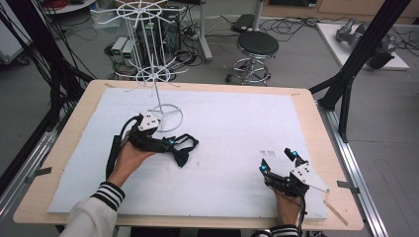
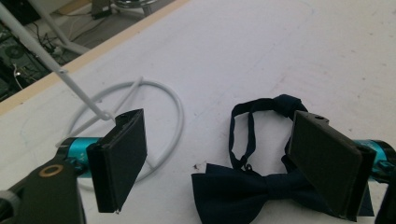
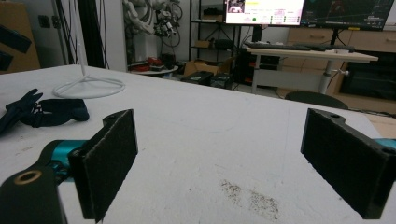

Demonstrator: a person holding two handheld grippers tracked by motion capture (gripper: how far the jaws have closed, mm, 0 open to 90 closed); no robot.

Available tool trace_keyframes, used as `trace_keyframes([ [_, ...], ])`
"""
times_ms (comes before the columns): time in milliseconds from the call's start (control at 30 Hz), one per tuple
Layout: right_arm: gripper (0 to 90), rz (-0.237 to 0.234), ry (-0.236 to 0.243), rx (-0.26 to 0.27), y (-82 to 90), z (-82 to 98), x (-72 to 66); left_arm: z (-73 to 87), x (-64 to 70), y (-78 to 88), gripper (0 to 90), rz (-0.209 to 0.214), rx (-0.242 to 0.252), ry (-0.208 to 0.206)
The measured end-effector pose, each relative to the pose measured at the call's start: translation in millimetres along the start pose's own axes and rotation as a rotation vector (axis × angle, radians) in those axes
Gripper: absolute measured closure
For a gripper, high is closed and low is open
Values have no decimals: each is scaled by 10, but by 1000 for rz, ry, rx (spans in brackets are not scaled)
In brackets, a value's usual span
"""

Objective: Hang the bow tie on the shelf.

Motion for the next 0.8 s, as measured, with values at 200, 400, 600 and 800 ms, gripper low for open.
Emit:
trace_keyframes([
  [200, 100, -1, -7, 2, 1, 1, 1, -53, 41, -109, 217, 23, -60, -15],
  [400, 100, 0, -9, 3, 3, 1, 2, -80, 69, -229, 239, 42, -114, -23],
  [600, 100, -3, -11, 5, 5, 1, 3, -72, 69, -305, 247, 47, -145, -22],
  [800, 100, -2, -21, 10, 11, 2, 10, -110, 66, -370, 280, 39, -179, -37],
])
Point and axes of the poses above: each handheld gripper's, and its own axes: y roughly backward along the jaws, z roughly out of its underside, x roughly to its right, the point moved 3 cm from there along -y, roughly forward along the jaws
